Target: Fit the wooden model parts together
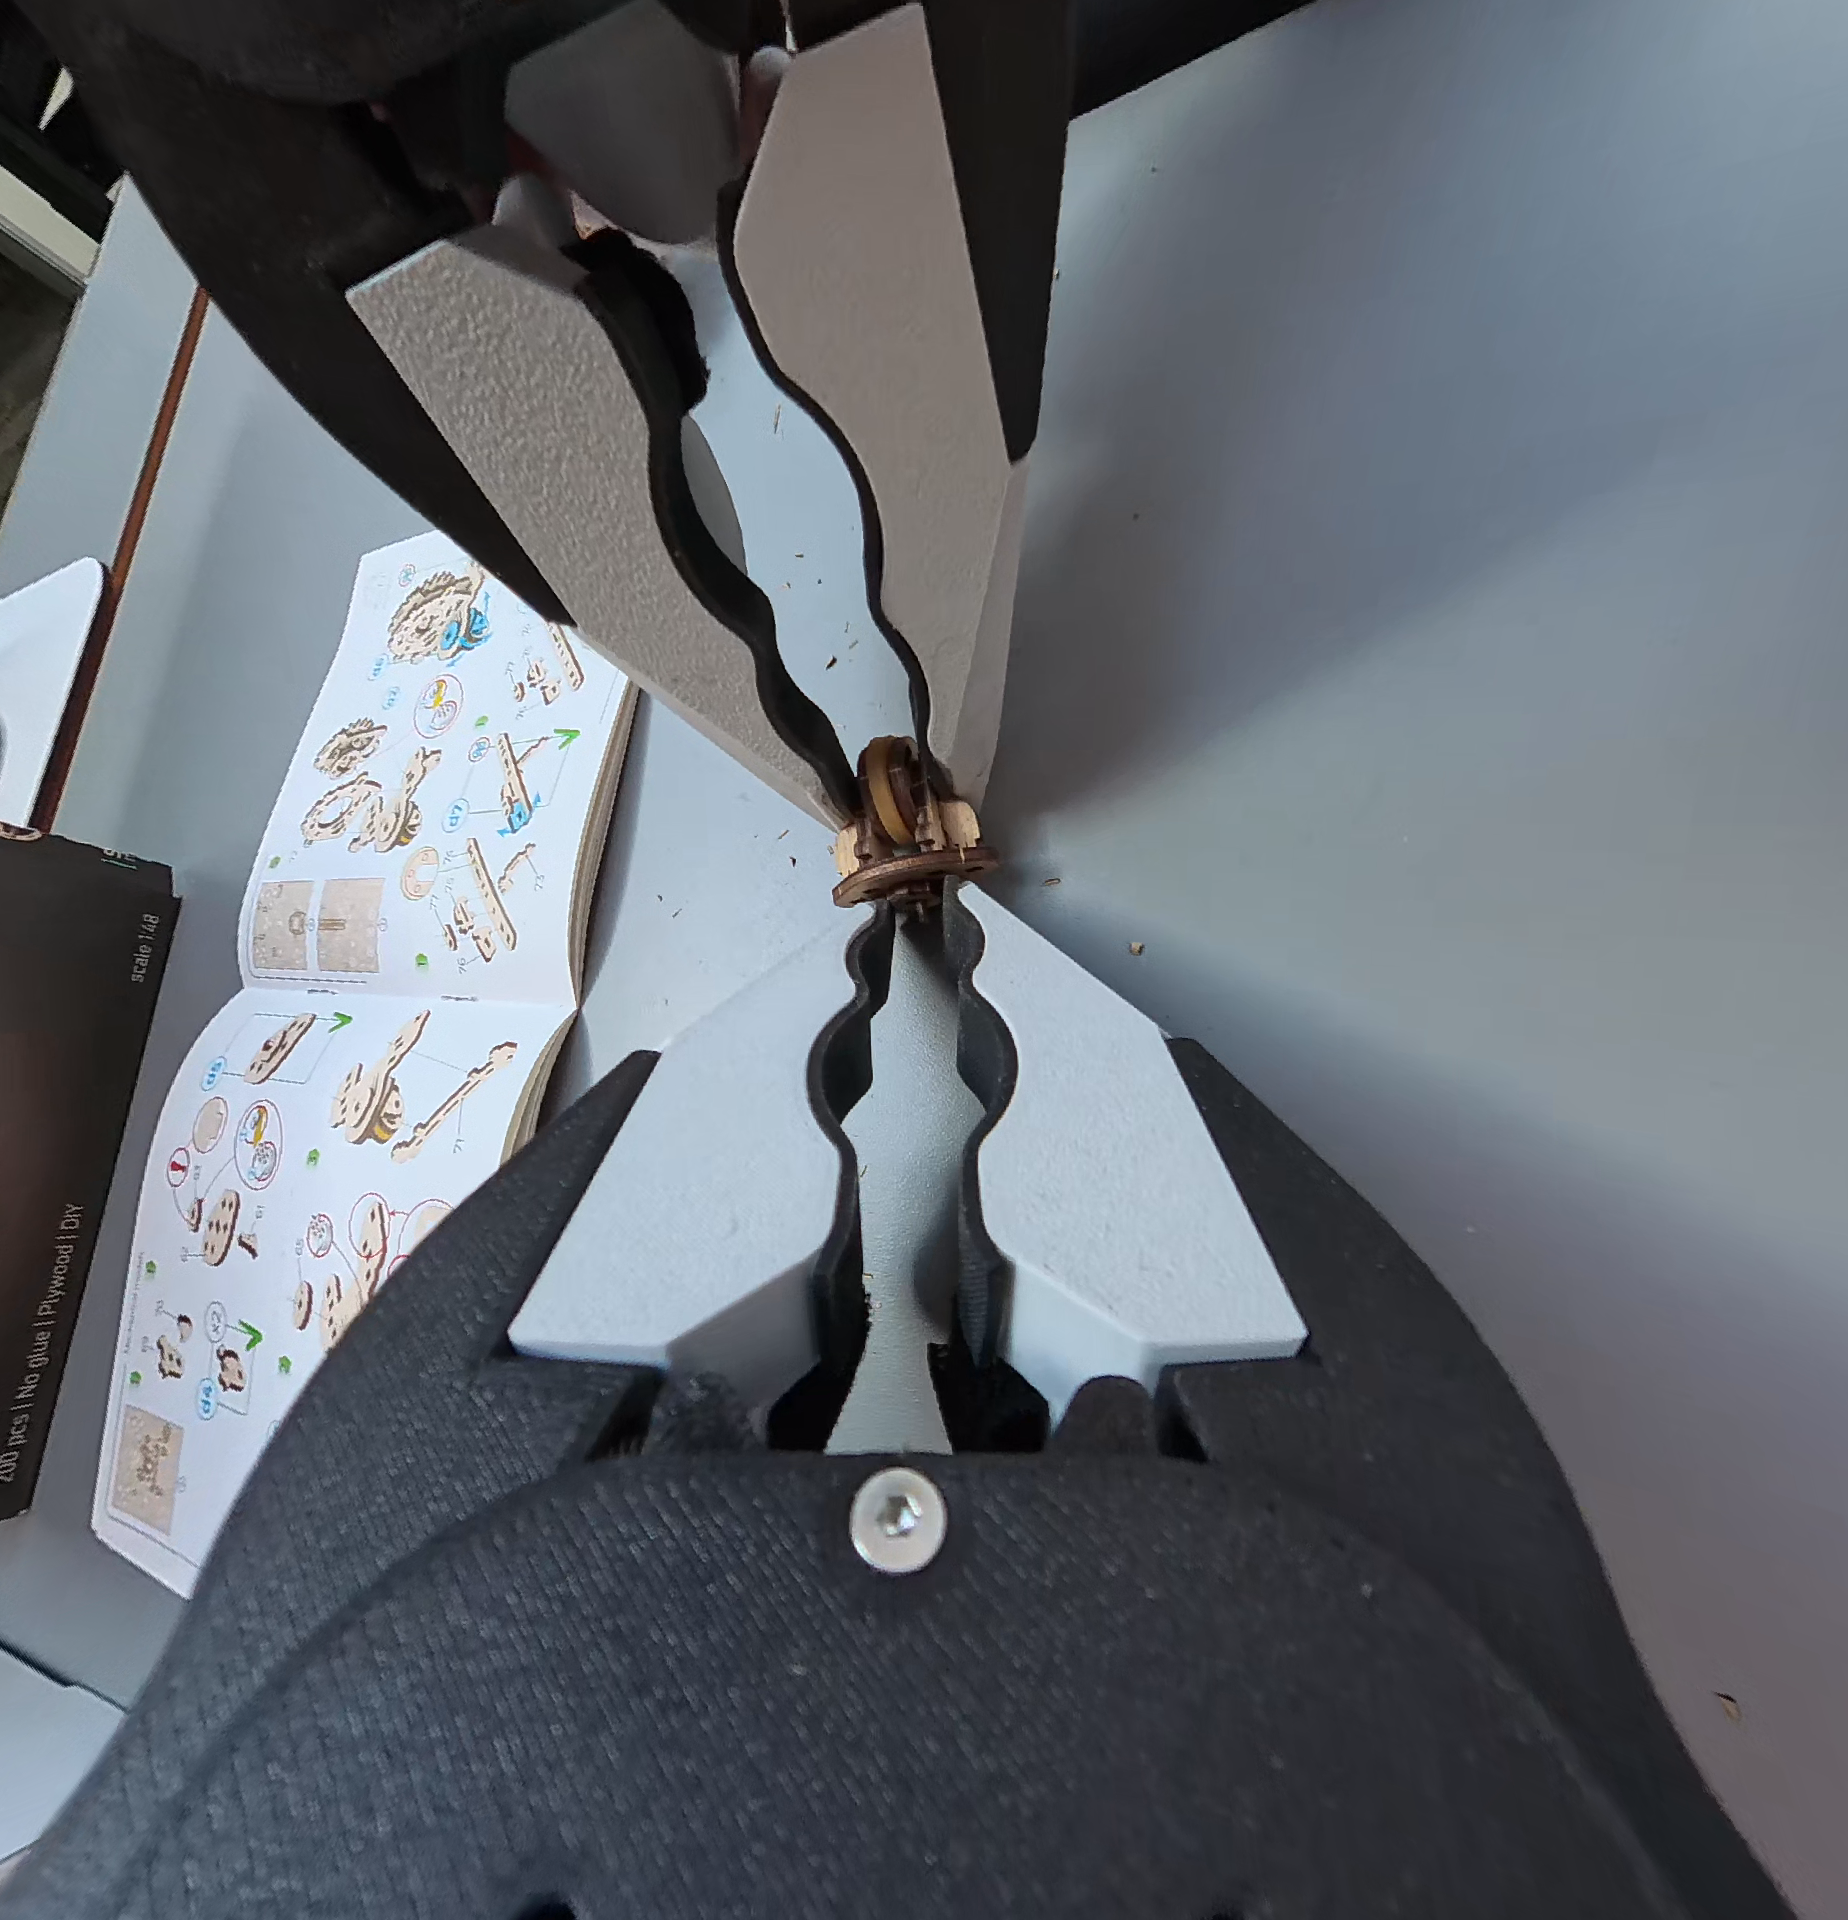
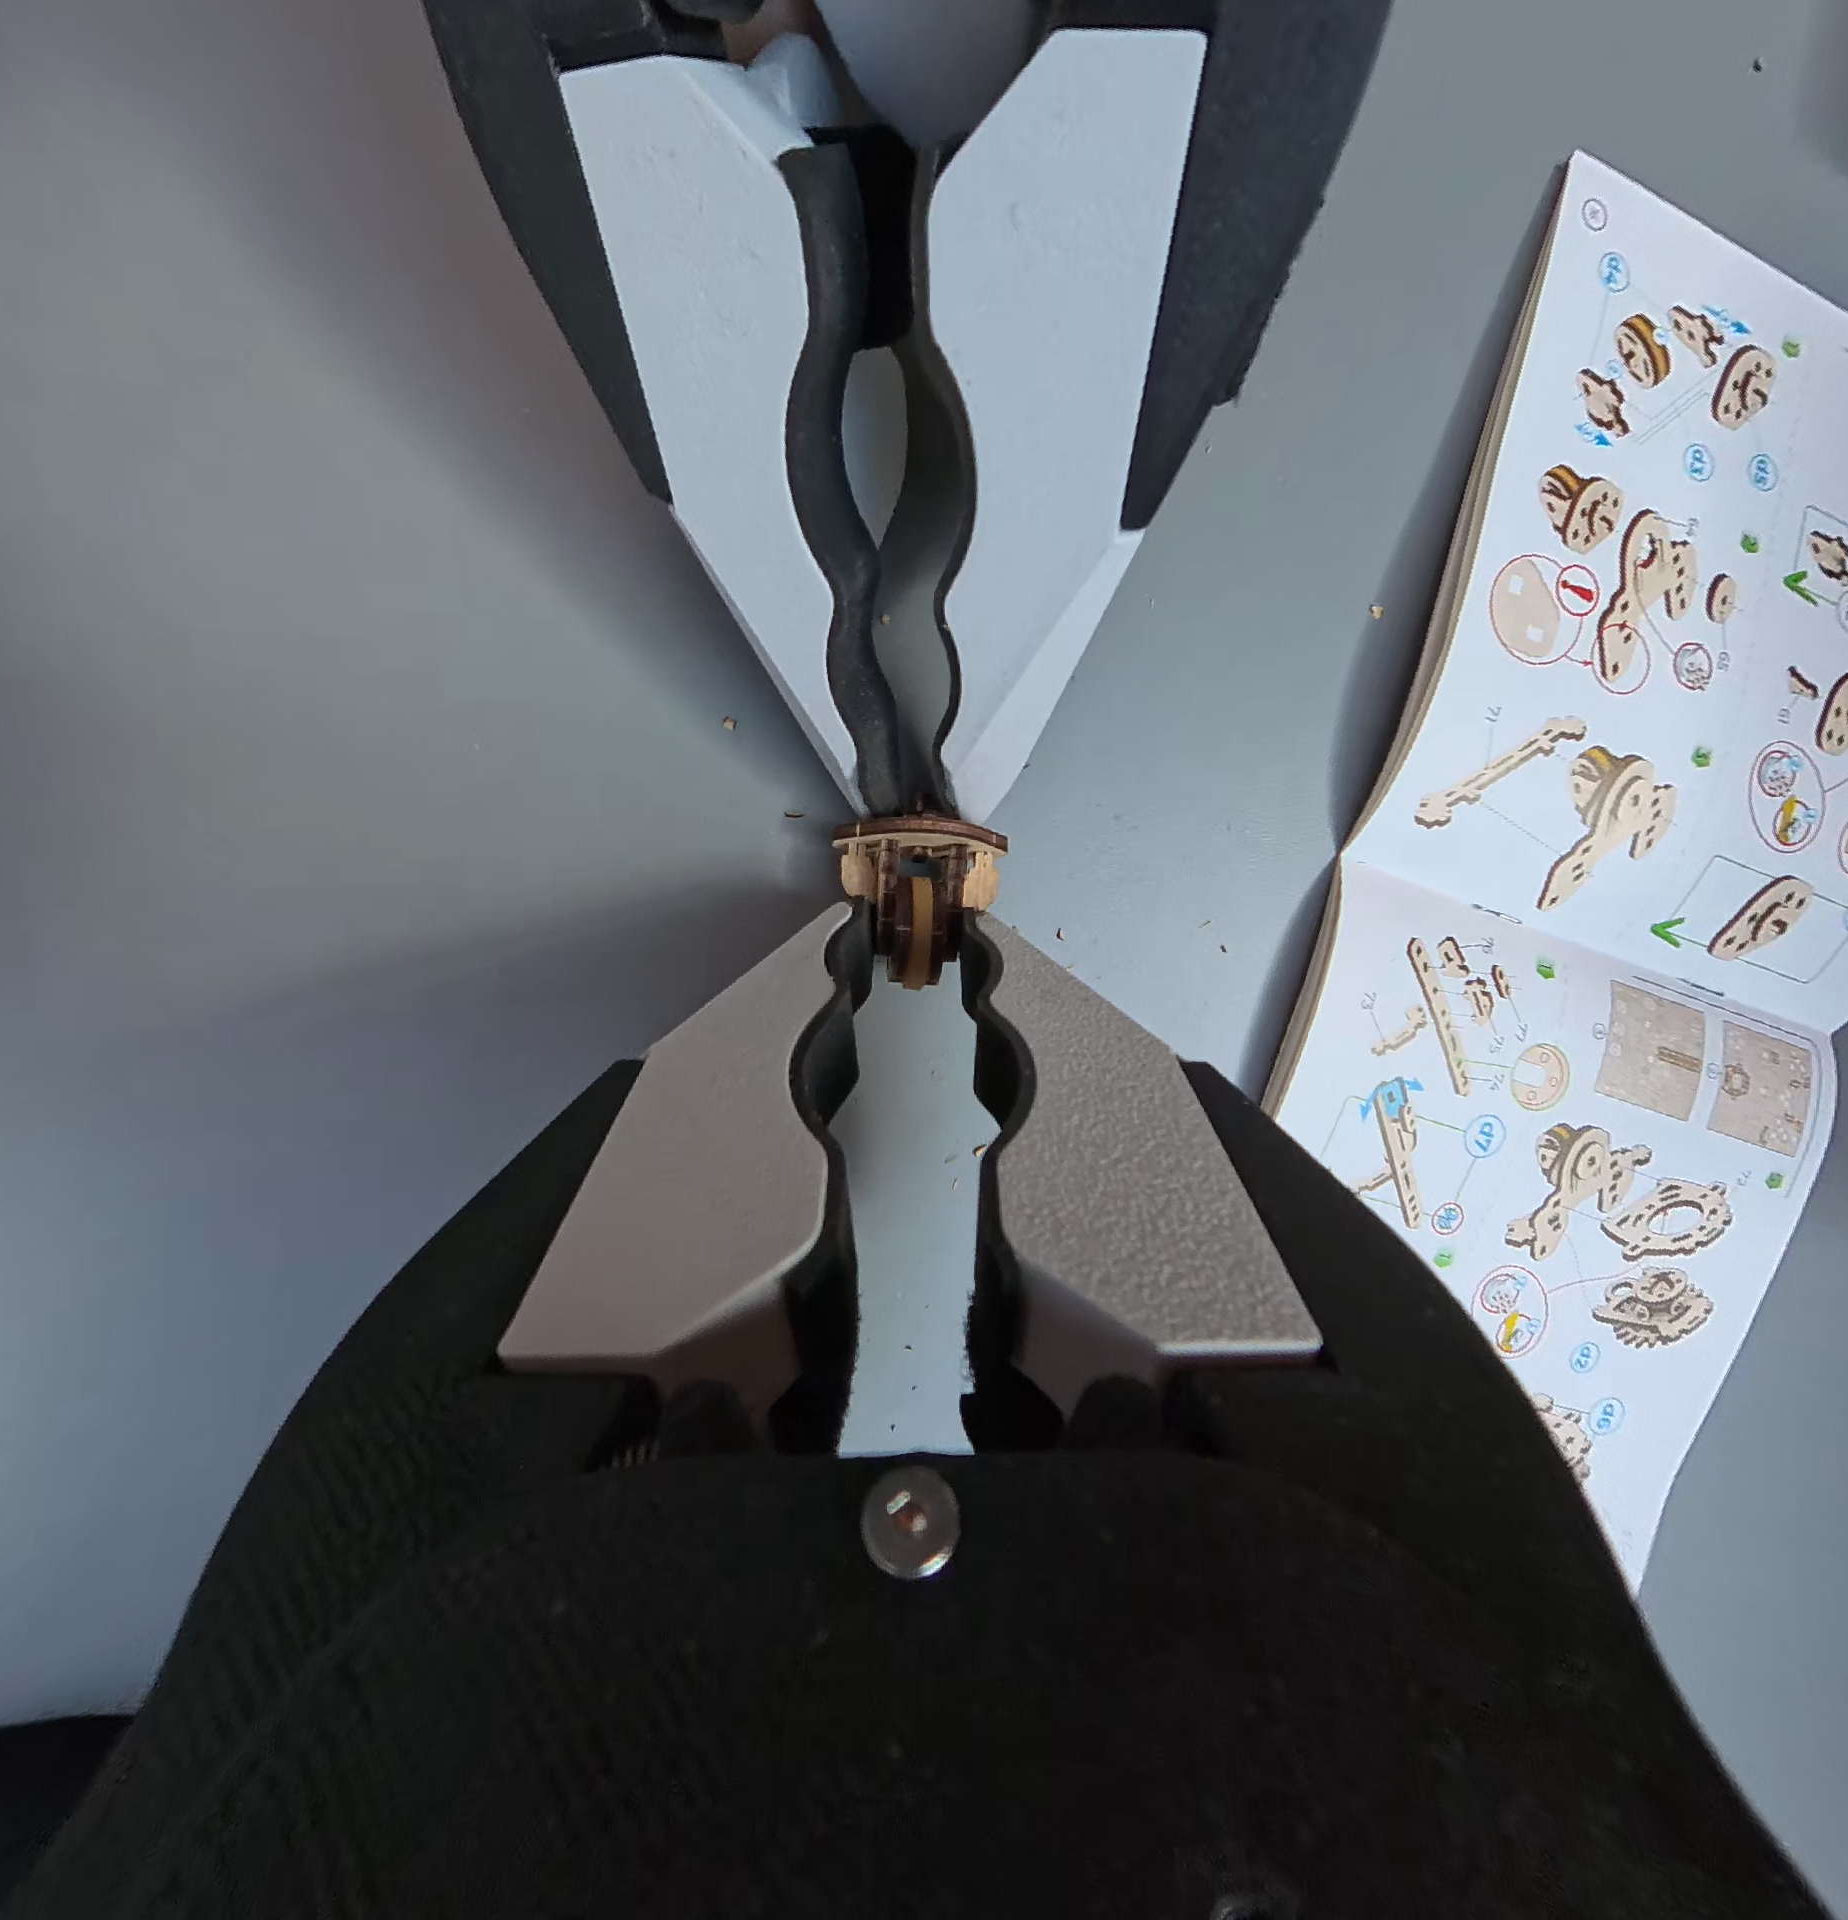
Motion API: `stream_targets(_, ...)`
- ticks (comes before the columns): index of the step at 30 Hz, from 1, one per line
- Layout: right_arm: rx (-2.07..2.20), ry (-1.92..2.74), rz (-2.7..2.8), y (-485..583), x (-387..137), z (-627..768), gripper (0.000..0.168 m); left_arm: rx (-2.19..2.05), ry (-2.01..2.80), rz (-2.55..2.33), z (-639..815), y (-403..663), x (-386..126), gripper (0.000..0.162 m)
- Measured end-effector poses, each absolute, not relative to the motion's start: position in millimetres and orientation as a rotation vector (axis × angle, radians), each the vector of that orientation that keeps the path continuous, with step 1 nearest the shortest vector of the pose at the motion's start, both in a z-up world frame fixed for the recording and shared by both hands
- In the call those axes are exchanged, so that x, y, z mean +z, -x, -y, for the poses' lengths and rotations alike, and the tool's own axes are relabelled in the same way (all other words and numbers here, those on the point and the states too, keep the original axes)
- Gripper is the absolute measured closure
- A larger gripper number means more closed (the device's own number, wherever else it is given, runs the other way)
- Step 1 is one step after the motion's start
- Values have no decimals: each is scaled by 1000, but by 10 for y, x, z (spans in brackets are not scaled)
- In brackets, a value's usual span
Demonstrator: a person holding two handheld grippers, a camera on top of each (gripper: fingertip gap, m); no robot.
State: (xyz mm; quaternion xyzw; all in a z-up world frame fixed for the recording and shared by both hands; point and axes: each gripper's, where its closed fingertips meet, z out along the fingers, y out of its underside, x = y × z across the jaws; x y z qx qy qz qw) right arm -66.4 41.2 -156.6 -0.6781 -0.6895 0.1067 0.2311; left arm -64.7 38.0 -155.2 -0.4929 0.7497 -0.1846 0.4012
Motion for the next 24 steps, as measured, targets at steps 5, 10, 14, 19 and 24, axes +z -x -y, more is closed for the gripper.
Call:
stream_targets(5,368,1870,1749,651,-1562,-435,155,-488,1305,-1849,-404,650,-1552,155)
stream_targets(10,321,1838,1732,631,-1557,-463,154,-504,1327,-1806,-427,646,-1529,155)
stream_targets(14,312,1842,1722,617,-1557,-487,154,-504,1363,-1765,-473,643,-1515,149)
stream_targets(19,292,1843,1710,611,-1556,-501,154,-522,1399,-1733,-498,650,-1503,141)
stream_targets(24,261,1842,1702,595,-1556,-502,153,-628,1483,-1747,-445,683,-1523,116)
